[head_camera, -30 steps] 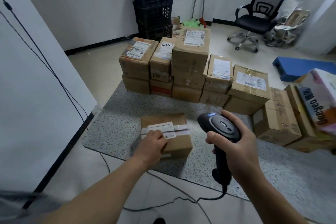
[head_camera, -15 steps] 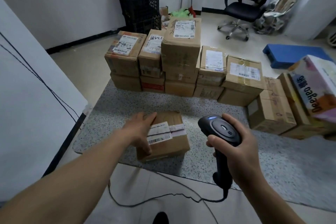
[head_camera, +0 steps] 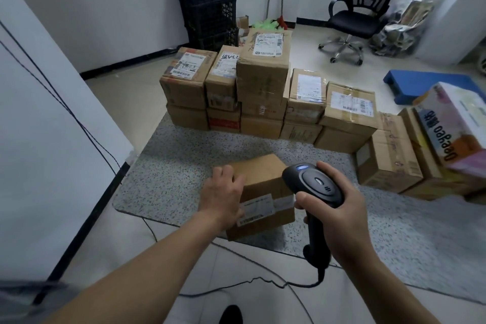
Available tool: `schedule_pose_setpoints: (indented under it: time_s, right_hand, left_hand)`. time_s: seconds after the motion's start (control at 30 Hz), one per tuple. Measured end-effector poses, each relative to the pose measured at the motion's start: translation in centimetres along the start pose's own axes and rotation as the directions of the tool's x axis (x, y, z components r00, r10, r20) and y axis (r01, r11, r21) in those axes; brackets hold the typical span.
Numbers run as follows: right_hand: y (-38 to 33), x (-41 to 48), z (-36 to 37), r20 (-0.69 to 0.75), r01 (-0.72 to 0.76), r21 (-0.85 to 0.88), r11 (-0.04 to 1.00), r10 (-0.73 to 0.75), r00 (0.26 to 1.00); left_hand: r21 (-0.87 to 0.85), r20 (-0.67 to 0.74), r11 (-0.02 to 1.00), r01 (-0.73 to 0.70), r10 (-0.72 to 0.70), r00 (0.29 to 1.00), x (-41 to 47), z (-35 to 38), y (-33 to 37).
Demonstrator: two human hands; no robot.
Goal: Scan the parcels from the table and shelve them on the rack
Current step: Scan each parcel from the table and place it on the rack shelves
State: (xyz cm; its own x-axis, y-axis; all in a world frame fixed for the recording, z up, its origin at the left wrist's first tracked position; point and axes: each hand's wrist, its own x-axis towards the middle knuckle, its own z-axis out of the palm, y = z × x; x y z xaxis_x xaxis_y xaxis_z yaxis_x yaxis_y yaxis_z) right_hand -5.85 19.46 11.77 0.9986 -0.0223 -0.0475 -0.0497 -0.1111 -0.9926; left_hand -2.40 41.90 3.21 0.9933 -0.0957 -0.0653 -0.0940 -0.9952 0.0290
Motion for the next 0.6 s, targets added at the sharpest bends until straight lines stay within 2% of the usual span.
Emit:
schedule_pose_setpoints:
  time_s: [0.07, 0.1, 0.17, 0.23, 0.4, 0.5, 0.6]
  right_hand:
    - [0.0, -0.5, -0.6, -0.006, 0.0, -0.003, 1.0, 0.0, 1.0]
    - [0.0, -0.7, -0.8, -0.009, 0.0, -0.008, 1.0, -0.001, 1.0]
    - [0.1, -1.3, -1.3, -0.014, 0.001, -0.016, 1.0, -0.001, 1.0]
    - [0.3, -1.7, -1.6, -0.019, -0.003, -0.013, 1.0, 0.003, 1.0]
    - [0.4, -2.6, -2.1, -0.034, -0.002, -0.012, 1.0, 0.001, 0.999]
    - [0.1, -2.8, -2.3, -0.018, 0.002, -0.027, 1.0, -0.003, 1.0]
    - [-0.3, -3.0, -2.1, 0.026, 0.007, -0.044, 0.999, -0.006, 1.0]
  left_hand:
    - [-0.047, 0.065, 0.998, -0.034, 0.037, 0.997, 0.0, -0.6, -0.2]
    - [-0.078, 0.14, 0.996, -0.037, 0.048, 0.989, 0.1, -0.9, -0.3]
    - [-0.179, 0.326, 0.984, -0.006, 0.065, 0.943, 0.5, -1.7, -0.3]
    - [-0.237, 0.433, 0.971, 0.017, 0.09, 0.897, 0.7, -2.1, -0.1]
    - [-0.241, 0.453, 0.971, 0.008, 0.105, 0.885, 1.9, -2.1, -0.3]
    - [-0.336, 0.498, 0.929, 0.153, 0.038, 0.866, 3.0, -3.4, -1.5]
    - [-0.491, 0.52, 0.825, 0.28, 0.021, 0.854, 3.5, -5.9, -3.1]
